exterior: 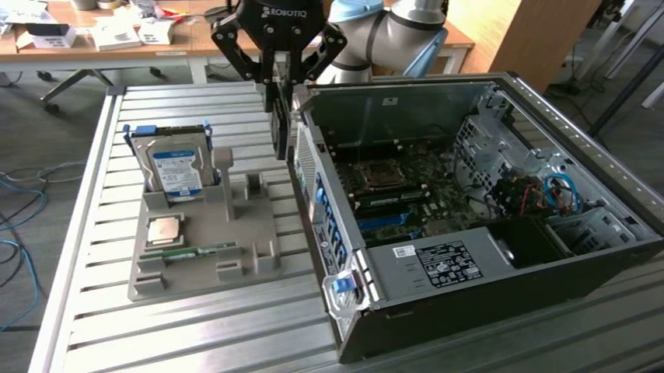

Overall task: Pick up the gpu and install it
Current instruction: 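Pick up the gpu and move the gpu toward the slot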

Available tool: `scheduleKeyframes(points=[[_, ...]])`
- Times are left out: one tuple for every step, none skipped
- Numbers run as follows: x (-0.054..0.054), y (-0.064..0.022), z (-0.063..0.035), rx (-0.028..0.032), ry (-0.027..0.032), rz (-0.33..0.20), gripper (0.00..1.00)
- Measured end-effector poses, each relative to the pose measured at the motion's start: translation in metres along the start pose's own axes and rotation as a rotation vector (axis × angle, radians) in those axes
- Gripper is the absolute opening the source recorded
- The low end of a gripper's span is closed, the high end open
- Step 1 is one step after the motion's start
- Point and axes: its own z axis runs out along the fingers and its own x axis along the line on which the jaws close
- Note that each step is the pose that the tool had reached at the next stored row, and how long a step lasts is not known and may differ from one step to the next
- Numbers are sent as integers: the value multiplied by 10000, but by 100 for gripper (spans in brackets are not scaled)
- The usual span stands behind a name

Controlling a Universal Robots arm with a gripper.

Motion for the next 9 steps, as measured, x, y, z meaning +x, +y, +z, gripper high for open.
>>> scheduleKeyframes(points=[[-23,1,-2,1,1,0,26],[-45,2,-2,0,1,0,26],[-69,3,-3,0,1,0,26],[-93,4,-5,1,2,0,26],[-117,5,-5,1,1,1,26],[-142,7,-7,1,2,0,26],[-169,8,-7,1,1,0,26],[-193,9,-8,0,1,-1,26],[-216,10,-9,0,2,-1,26]])
